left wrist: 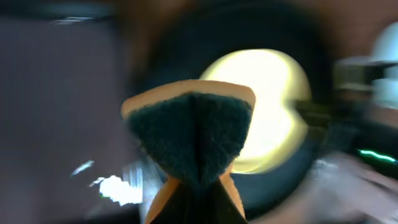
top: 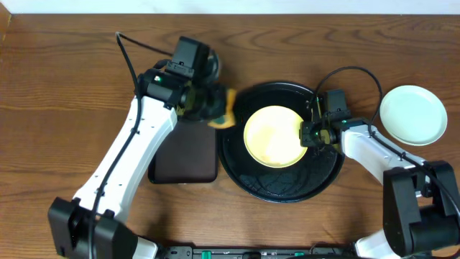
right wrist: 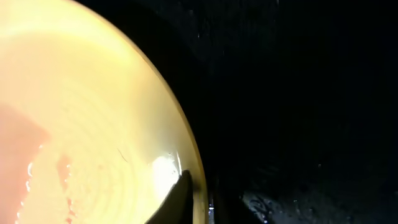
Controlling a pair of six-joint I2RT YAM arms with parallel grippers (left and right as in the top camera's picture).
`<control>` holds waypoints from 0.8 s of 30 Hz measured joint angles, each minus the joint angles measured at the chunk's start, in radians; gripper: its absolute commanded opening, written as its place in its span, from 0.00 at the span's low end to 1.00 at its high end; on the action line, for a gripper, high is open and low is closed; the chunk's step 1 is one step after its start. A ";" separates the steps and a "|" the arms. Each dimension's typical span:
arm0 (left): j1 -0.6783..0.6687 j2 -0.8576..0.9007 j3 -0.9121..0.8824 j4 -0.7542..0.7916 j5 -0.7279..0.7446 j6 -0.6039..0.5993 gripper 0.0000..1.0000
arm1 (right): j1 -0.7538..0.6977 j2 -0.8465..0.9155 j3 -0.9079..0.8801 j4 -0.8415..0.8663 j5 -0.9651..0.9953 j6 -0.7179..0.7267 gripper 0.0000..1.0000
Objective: Clean dirty plates on tray and stack at the side
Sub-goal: 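Return the sponge to the small black tray with the left gripper, then lift the yellow plate off the round tray with the right gripper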
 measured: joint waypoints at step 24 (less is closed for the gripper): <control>0.017 0.058 -0.361 0.268 -0.408 0.002 0.09 | 0.008 -0.066 0.145 -0.221 0.095 -0.040 0.01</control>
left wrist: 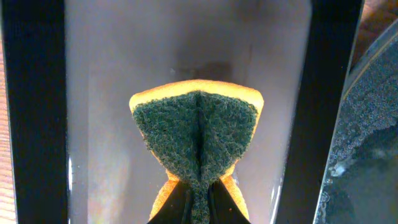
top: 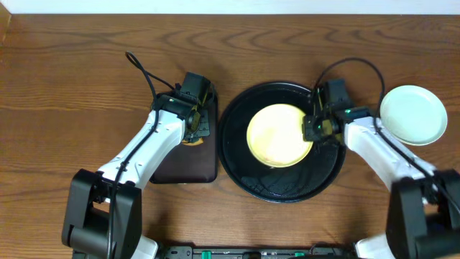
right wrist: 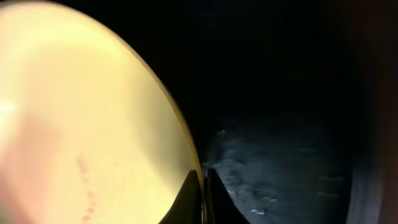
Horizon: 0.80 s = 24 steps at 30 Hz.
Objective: Clean dirty plates on tray and stack at the side
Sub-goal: 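Lift the yellow plate off the round tray with the right gripper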
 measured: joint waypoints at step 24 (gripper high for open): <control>0.000 0.000 0.000 0.000 -0.004 0.000 0.11 | 0.679 -0.282 0.084 -0.045 1.247 -0.137 0.01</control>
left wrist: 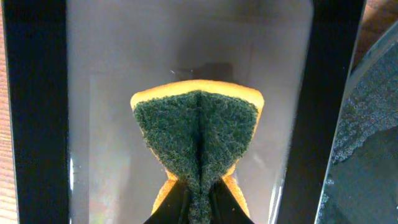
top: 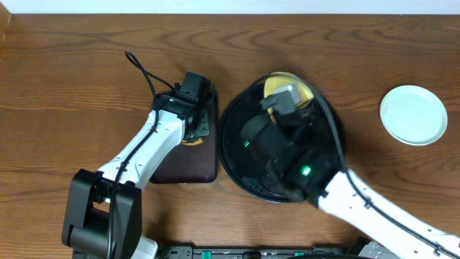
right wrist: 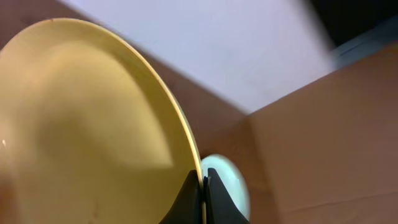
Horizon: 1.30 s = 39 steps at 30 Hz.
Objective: Clean dirty plates on tray and stack at the side
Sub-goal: 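Lift the yellow plate off the round tray with the right gripper, then place the yellow plate on top of the green plate stack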
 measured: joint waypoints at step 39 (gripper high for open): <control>0.000 0.000 0.000 0.032 -0.003 0.061 0.12 | -1.261 0.035 -0.016 0.200 -1.371 0.217 0.01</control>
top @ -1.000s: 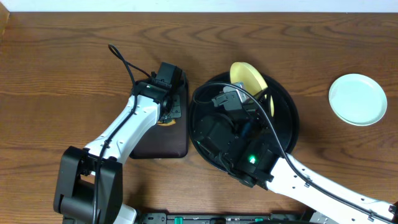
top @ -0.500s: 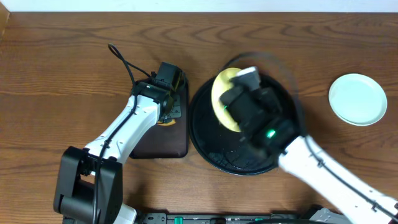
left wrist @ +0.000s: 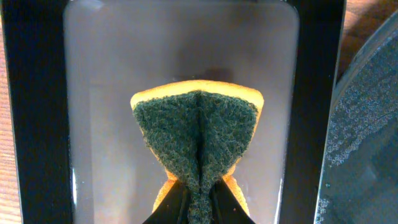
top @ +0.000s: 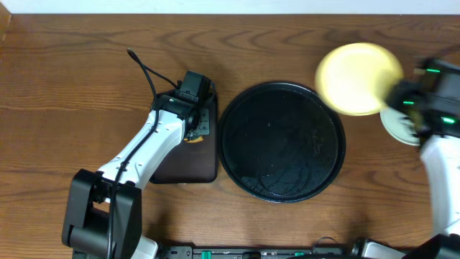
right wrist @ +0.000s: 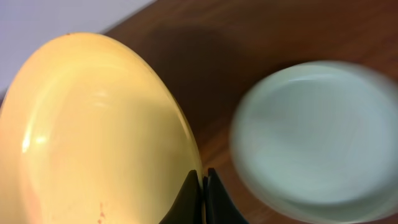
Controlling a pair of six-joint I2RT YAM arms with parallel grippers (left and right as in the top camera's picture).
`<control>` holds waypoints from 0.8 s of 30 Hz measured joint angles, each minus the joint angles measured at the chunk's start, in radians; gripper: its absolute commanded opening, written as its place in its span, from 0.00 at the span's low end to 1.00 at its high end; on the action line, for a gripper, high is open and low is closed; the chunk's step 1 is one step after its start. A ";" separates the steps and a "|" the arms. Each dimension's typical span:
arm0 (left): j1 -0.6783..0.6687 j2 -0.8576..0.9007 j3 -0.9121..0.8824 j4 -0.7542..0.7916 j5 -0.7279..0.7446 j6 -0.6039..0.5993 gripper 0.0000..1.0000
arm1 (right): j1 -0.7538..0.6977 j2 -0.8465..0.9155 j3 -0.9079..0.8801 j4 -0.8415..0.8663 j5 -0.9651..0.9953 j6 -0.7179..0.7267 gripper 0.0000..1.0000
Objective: Clean dirty plates on tray and stack at the side
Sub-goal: 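Place the yellow plate on top of the green plate stack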
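Note:
My right gripper (right wrist: pixel 203 186) is shut on the rim of the yellow plate (top: pixel 357 78), held in the air at the right, between the black round tray (top: pixel 282 140) and the pale green plate (right wrist: pixel 314 149) lying on the wood. The yellow plate (right wrist: pixel 99 137) shows faint red marks. Over at the left, my left gripper (left wrist: pixel 198 198) is shut on the folded yellow and green sponge (left wrist: pixel 196 138), over the dark rectangular tray (left wrist: pixel 180 68). The round tray holds no plate.
The dark rectangular tray (top: pixel 188 162) lies just left of the round tray. Only part of the pale green plate (top: pixel 394 126) shows past my right arm, near the table's right edge. Bare wooden table (top: pixel 65 108) surrounds them.
My right gripper has carried the yellow plate from over the round tray's far side to the right, beside the pale green plate. The left gripper and sponge have barely moved.
At first the left gripper held the sponge between the two trays while the right gripper gripped the yellow plate lying in the round tray. Then the sponge was over the rectangular tray. The plate was then raised on edge, and now hangs off to the right.

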 measured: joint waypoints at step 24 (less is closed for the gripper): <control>0.000 0.000 0.000 0.000 -0.004 0.010 0.13 | -0.373 0.401 0.000 0.117 -0.048 -0.030 0.35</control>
